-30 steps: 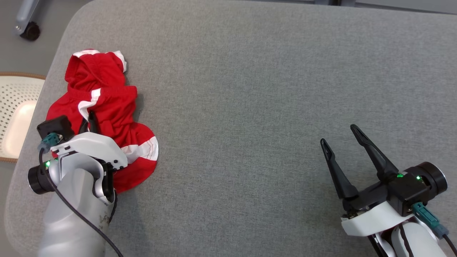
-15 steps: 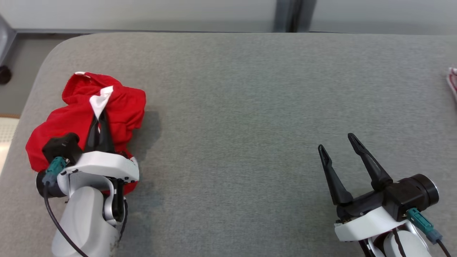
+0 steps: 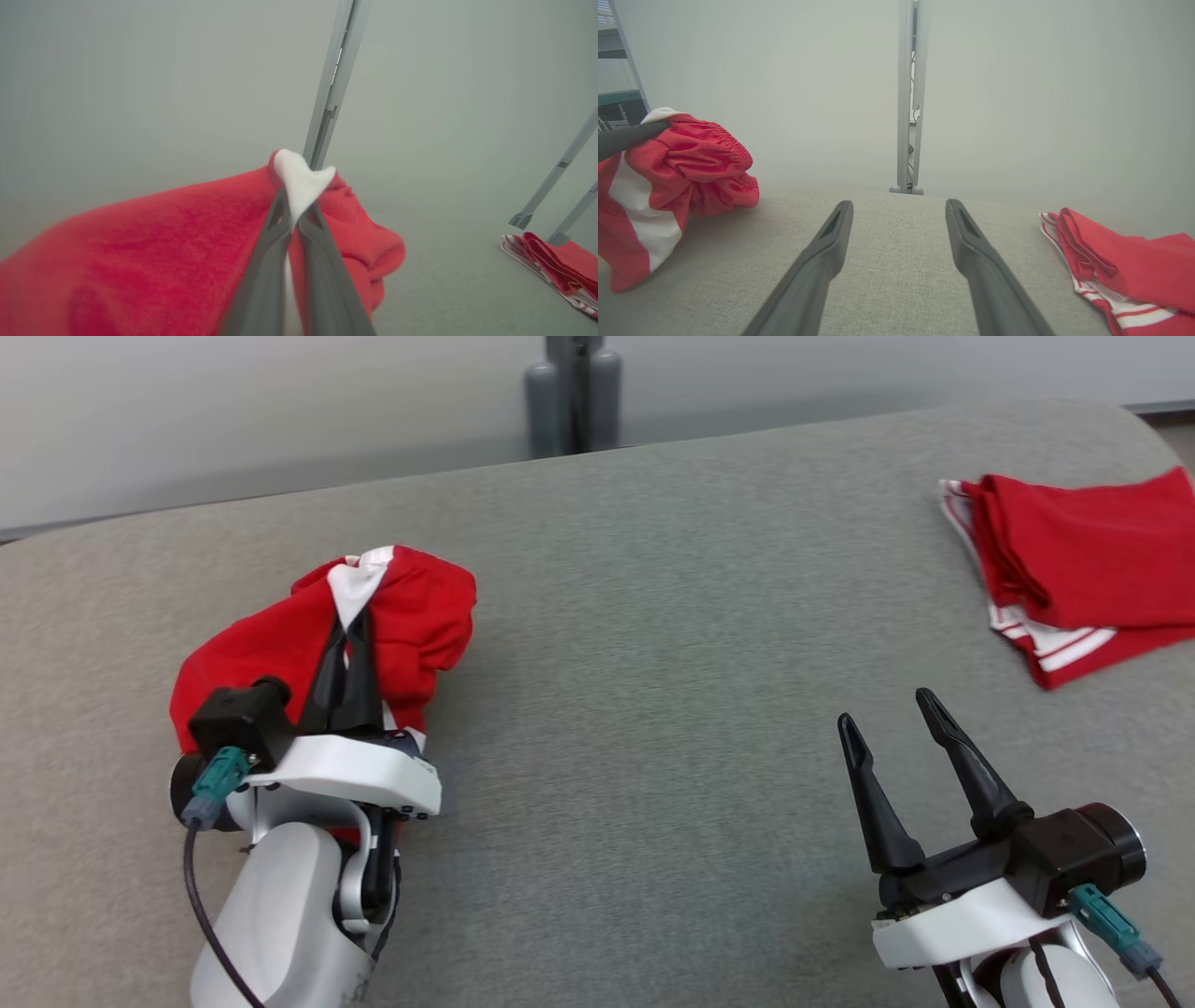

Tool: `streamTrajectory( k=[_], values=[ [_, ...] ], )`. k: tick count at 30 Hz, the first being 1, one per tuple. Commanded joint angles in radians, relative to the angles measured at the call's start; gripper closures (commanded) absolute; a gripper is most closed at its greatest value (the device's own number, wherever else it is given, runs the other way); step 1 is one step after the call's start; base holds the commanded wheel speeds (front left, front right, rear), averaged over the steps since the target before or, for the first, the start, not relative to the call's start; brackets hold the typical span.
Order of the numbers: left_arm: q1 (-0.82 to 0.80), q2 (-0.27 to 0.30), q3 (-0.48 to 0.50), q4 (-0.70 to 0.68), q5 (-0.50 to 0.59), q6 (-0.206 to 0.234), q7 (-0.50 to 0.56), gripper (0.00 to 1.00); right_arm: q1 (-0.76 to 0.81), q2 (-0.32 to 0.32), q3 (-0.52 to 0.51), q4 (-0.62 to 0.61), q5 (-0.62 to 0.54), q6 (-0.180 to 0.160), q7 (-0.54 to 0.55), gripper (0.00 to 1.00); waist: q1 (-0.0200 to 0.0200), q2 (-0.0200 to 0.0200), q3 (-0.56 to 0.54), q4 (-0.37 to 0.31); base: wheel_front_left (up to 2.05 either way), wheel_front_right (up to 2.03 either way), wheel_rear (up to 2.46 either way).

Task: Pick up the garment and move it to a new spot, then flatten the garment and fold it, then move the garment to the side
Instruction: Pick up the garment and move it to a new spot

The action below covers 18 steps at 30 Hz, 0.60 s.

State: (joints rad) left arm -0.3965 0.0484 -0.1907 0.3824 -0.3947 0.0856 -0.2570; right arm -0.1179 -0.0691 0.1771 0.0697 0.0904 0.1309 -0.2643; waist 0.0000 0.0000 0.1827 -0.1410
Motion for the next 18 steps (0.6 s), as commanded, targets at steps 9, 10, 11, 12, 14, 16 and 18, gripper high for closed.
streamTrajectory(
  k=[9,10,11,12,14,16,18],
  values=[
    [-0.028,0.004,-0.131,-0.061,-0.064,0.033,0.005,1.00,0.011,0.010,0.002,-0.004,0.007,0.000,-0.002,0.00,0.0000,0.0000,-0.016,-0.140,0.00,0.00,0.00],
    [-0.030,0.005,-0.150,-0.067,-0.072,0.036,0.007,1.00,0.013,0.011,0.002,-0.004,0.008,0.000,-0.002,0.00,0.0000,0.0000,-0.017,-0.147,0.00,0.00,0.00],
    [-0.029,0.005,-0.166,-0.069,-0.080,0.042,0.010,1.00,0.014,0.011,0.003,-0.003,0.009,0.000,-0.002,0.00,0.0000,0.0000,-0.017,-0.152,0.00,0.00,0.00],
    [-0.030,0.005,-0.184,-0.066,-0.081,0.046,0.016,1.00,0.016,0.012,0.004,-0.003,0.010,0.000,-0.002,0.00,0.0000,0.0000,-0.017,-0.157,0.00,0.00,0.00],
    [-0.032,0.006,-0.212,-0.051,-0.086,0.057,0.023,1.00,0.017,0.013,0.005,-0.002,0.010,0.000,-0.002,0.00,0.0000,0.0000,-0.016,-0.164,0.00,0.00,0.00],
    [-0.028,0.005,-0.238,-0.022,-0.093,0.059,0.032,1.00,0.016,0.014,0.005,-0.004,0.010,0.000,-0.002,0.00,0.0000,0.0000,-0.013,-0.168,0.00,0.00,0.00],
    [-0.024,0.005,-0.263,0.017,-0.103,0.057,0.043,1.00,0.016,0.015,0.003,-0.006,0.010,0.000,-0.002,0.00,0.0000,0.0000,-0.010,-0.169,0.00,0.00,0.00]
  ],
)
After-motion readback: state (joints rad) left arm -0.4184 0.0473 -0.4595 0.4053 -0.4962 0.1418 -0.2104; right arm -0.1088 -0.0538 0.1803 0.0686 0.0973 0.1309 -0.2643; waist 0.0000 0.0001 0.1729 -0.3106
